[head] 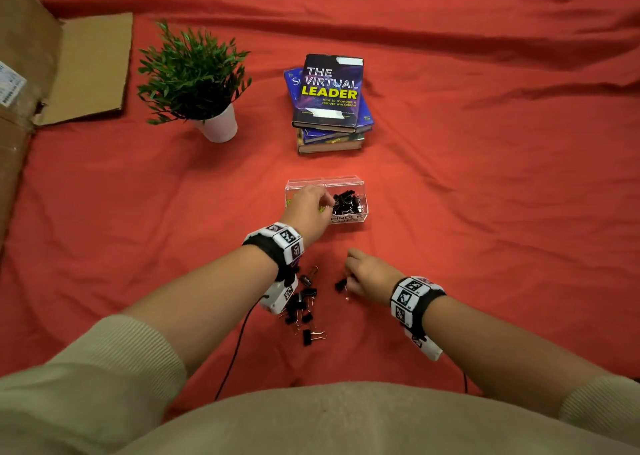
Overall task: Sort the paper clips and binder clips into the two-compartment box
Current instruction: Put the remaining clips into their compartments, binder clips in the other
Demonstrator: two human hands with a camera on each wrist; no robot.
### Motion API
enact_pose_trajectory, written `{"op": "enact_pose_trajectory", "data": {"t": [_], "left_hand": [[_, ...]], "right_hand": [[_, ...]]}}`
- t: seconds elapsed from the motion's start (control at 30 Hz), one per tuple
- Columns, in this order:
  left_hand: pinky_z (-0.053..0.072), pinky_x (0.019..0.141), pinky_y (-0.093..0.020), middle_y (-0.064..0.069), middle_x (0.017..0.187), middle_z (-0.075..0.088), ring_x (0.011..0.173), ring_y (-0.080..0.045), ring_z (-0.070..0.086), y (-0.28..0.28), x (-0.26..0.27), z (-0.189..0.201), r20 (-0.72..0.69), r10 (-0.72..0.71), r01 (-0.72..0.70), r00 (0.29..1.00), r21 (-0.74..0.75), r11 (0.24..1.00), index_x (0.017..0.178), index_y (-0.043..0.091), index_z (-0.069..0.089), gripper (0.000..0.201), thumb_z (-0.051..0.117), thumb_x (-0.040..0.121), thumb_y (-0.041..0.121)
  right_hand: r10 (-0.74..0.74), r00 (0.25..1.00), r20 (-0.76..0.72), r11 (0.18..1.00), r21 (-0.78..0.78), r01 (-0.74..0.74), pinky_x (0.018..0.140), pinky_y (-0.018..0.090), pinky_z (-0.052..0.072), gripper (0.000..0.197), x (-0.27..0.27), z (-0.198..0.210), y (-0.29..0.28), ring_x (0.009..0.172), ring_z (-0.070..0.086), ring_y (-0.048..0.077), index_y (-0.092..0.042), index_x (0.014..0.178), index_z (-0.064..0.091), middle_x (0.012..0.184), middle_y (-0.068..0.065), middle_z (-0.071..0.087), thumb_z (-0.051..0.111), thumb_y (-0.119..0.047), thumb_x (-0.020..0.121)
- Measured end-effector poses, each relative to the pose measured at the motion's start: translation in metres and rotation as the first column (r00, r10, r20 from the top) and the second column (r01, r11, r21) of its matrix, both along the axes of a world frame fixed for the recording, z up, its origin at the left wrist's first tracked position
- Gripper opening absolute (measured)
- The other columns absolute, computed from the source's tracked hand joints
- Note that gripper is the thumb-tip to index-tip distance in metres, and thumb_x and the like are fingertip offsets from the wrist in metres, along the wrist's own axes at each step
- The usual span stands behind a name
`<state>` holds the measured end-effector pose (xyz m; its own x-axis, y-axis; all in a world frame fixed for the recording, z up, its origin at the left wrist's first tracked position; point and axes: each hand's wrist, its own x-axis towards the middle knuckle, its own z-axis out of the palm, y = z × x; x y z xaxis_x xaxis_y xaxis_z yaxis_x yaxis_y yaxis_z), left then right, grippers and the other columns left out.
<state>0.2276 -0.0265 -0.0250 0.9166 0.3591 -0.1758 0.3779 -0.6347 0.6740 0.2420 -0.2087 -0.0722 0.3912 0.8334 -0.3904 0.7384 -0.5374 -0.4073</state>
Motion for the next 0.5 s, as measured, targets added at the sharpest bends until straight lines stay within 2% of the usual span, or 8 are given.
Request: {"op": "enact_pose_trajectory", "data": {"t": [0.07, 0.13, 0.2, 0.27, 0.33, 0.4, 0.5], "left_hand": [[0.05, 0.077, -0.028, 0.0, 0.094, 0.061, 0.081, -0.013, 0.056, 0.001, -0.023, -0.005, -0.069, -0.049, 0.049, 0.996, -0.007, 0.999, 0.087, 0.016, 0.064, 0.01, 0.058, 0.085, 0.008], [0.051, 0.077, -0.027, -0.001, 0.096, 0.062, 0.085, -0.015, 0.059, 0.0, -0.05, -0.013, -0.2, -0.152, 0.155, 0.968, -0.001, 0.988, 0.09, 0.018, 0.063, 0.009, 0.059, 0.086, 0.012], [0.05, 0.082, -0.032, -0.002, 0.101, 0.059, 0.092, -0.019, 0.059, -0.002, -0.074, -0.021, -0.324, -0.272, 0.3, 0.906, 0.037, 0.953, 0.098, 0.017, 0.063, 0.013, 0.06, 0.085, 0.017], [0.05, 0.085, -0.034, -0.003, 0.109, 0.053, 0.099, -0.021, 0.057, -0.005, -0.093, -0.031, -0.42, -0.352, 0.419, 0.836, 0.075, 0.905, 0.107, 0.017, 0.059, 0.022, 0.06, 0.085, 0.023], [0.05, 0.084, -0.037, -0.003, 0.114, 0.049, 0.102, -0.023, 0.056, -0.008, -0.106, -0.039, -0.448, -0.383, 0.468, 0.808, 0.091, 0.879, 0.113, 0.018, 0.057, 0.028, 0.059, 0.085, 0.023], [0.051, 0.084, -0.039, -0.005, 0.118, 0.046, 0.103, -0.026, 0.057, -0.009, -0.113, -0.046, -0.435, -0.385, 0.468, 0.814, 0.098, 0.878, 0.115, 0.019, 0.057, 0.03, 0.059, 0.085, 0.02], [0.05, 0.086, -0.041, -0.007, 0.119, 0.045, 0.102, -0.03, 0.058, -0.01, -0.116, -0.052, -0.411, -0.373, 0.448, 0.832, 0.101, 0.888, 0.115, 0.017, 0.058, 0.029, 0.059, 0.086, 0.018]], "right_hand": [[-0.041, 0.999, -0.016, 0.999, 0.019, 0.041, 0.077, 0.042, 0.047, 0.02, 0.008, 0.002, -0.001, 0.087, 0.059, 0.036, 0.001, 0.096, 0.057, 0.108, 0.016, 0.051, 0.053, -0.014, 0.084], [-0.122, 0.991, -0.054, 0.99, 0.07, 0.126, 0.077, 0.037, 0.048, 0.014, 0.015, 0.004, 0.0, 0.084, 0.059, 0.033, -0.001, 0.088, 0.06, 0.099, 0.015, 0.056, 0.055, -0.012, 0.081], [-0.239, 0.967, -0.087, 0.957, 0.148, 0.25, 0.073, 0.032, 0.048, 0.008, 0.024, 0.01, 0.004, 0.077, 0.059, 0.026, -0.003, 0.082, 0.062, 0.089, 0.011, 0.06, 0.06, -0.009, 0.077], [-0.368, 0.919, -0.141, 0.889, 0.236, 0.392, 0.068, 0.028, 0.049, 0.003, 0.036, 0.022, 0.012, 0.071, 0.057, 0.018, -0.007, 0.078, 0.064, 0.081, 0.004, 0.059, 0.063, -0.008, 0.076], [-0.449, 0.881, -0.151, 0.812, 0.343, 0.472, 0.066, 0.026, 0.048, 0.001, 0.052, 0.038, 0.024, 0.069, 0.055, 0.015, -0.008, 0.077, 0.064, 0.08, 0.001, 0.058, 0.065, -0.009, 0.076], [-0.475, 0.871, -0.127, 0.773, 0.413, 0.482, 0.066, 0.025, 0.046, 0.001, 0.066, 0.05, 0.038, 0.068, 0.054, 0.014, -0.008, 0.077, 0.063, 0.081, 0.003, 0.058, 0.064, -0.008, 0.077], [-0.45, 0.89, -0.074, 0.811, 0.383, 0.442, 0.073, 0.031, 0.049, 0.003, 0.078, 0.052, 0.055, 0.073, 0.054, 0.017, -0.006, 0.08, 0.064, 0.09, 0.011, 0.058, 0.06, -0.007, 0.08]]}}
